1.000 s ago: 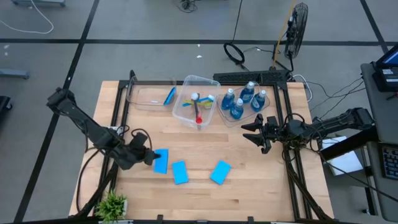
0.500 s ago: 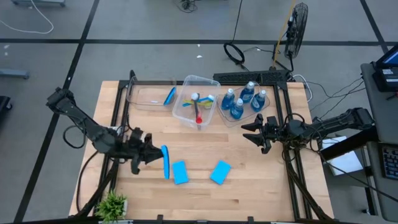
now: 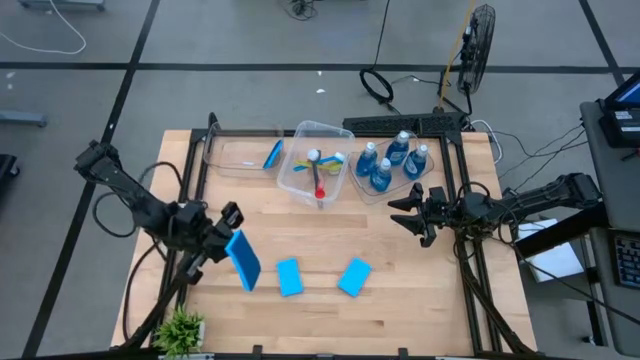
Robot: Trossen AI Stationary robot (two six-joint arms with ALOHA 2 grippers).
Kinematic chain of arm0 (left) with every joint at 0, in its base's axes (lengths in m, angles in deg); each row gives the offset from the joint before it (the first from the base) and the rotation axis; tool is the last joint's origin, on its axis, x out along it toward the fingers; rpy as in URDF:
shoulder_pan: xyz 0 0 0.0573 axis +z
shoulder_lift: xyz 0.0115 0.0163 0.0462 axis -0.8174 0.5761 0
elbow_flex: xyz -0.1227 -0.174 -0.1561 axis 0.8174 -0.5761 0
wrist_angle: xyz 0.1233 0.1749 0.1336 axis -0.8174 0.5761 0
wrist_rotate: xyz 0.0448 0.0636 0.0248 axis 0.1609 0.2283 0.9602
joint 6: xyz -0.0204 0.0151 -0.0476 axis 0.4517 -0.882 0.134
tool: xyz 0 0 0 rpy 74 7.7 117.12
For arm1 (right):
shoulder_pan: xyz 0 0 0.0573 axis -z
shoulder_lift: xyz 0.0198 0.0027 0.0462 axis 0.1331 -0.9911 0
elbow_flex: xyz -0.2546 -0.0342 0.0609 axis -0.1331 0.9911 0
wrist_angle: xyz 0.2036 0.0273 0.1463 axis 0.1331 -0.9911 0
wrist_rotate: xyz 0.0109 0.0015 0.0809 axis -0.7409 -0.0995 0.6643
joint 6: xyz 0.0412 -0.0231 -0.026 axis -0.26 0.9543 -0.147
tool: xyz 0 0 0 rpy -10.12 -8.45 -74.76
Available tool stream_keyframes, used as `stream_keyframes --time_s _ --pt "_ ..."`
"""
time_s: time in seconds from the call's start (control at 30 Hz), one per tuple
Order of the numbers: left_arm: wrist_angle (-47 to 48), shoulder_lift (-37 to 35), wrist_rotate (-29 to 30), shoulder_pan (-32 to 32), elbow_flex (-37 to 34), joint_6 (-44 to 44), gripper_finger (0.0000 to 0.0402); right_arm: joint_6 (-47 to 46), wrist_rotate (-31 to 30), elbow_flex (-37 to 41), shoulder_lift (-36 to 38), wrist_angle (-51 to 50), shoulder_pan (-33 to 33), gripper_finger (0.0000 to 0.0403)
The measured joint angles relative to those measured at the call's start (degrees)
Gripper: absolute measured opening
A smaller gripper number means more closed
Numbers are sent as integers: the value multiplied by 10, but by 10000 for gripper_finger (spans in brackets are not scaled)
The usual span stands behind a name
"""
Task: Pick & Place Kitchen Sink Supplies
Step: Put the blue sponge into the left transparent bin
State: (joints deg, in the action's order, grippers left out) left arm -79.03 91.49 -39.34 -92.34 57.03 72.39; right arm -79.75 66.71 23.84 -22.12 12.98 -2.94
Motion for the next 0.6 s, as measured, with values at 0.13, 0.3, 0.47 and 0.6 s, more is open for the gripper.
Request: stream_keyframes --time_s 0.13,0.3,0.47,0.6 --pt "-24 0 -11 0 0 -26 2 0 0 0 0 0 0 196" --pt "-24 0 -10 0 0 -26 2 0 0 0 0 0 0 196" --pt "57 2 80 2 0 75 2 0 -2 0 0 0 0 196" --pt "196 3 144 19 0 249 1 0 -2 0 0 0 0 196"
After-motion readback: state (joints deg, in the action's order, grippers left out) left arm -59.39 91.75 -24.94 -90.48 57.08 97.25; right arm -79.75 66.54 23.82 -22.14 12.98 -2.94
